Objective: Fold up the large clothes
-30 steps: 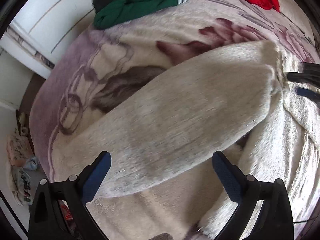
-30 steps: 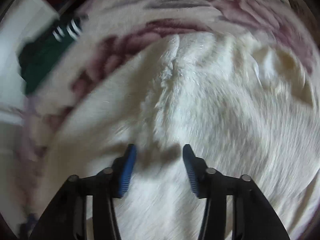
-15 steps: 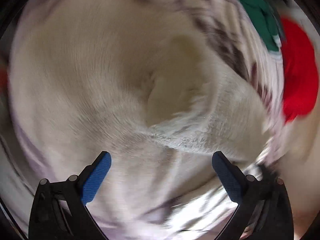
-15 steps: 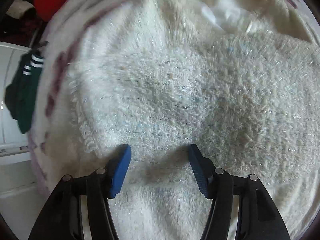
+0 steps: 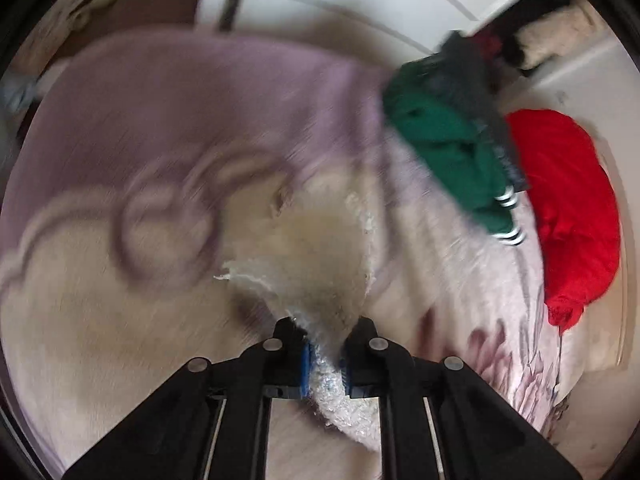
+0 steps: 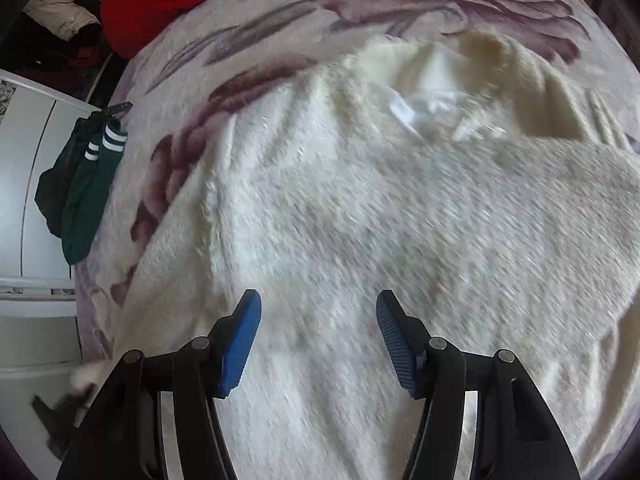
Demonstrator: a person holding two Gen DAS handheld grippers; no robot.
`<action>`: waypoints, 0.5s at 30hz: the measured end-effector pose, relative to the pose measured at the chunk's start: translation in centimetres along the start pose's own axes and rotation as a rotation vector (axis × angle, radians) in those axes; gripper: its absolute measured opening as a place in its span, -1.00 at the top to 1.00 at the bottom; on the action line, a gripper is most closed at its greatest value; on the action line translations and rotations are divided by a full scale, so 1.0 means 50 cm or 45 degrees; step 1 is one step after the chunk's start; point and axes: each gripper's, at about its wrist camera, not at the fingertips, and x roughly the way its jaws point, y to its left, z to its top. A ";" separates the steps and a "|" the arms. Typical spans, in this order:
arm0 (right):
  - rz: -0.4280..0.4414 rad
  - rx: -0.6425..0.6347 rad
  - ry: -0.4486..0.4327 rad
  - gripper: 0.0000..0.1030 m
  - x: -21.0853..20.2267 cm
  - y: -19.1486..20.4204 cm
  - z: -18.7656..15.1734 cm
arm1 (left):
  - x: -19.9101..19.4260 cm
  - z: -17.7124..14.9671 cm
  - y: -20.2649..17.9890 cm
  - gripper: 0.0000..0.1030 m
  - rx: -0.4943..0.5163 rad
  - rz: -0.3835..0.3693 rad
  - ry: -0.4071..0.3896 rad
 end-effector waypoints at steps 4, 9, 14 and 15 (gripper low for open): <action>-0.053 -0.043 0.064 -0.21 0.107 0.035 0.033 | -0.017 0.023 -0.101 0.83 0.241 -0.042 -0.072; -0.038 0.027 0.048 -0.23 0.125 0.036 0.039 | -0.047 -0.003 -0.188 0.83 0.441 -0.046 -0.146; 0.151 0.196 0.159 -0.23 0.122 -0.082 -0.008 | -0.104 -0.059 -0.307 0.83 0.593 -0.128 -0.228; 0.174 0.221 0.145 -0.23 0.102 -0.106 -0.013 | -0.105 -0.076 -0.352 0.83 0.648 -0.152 -0.239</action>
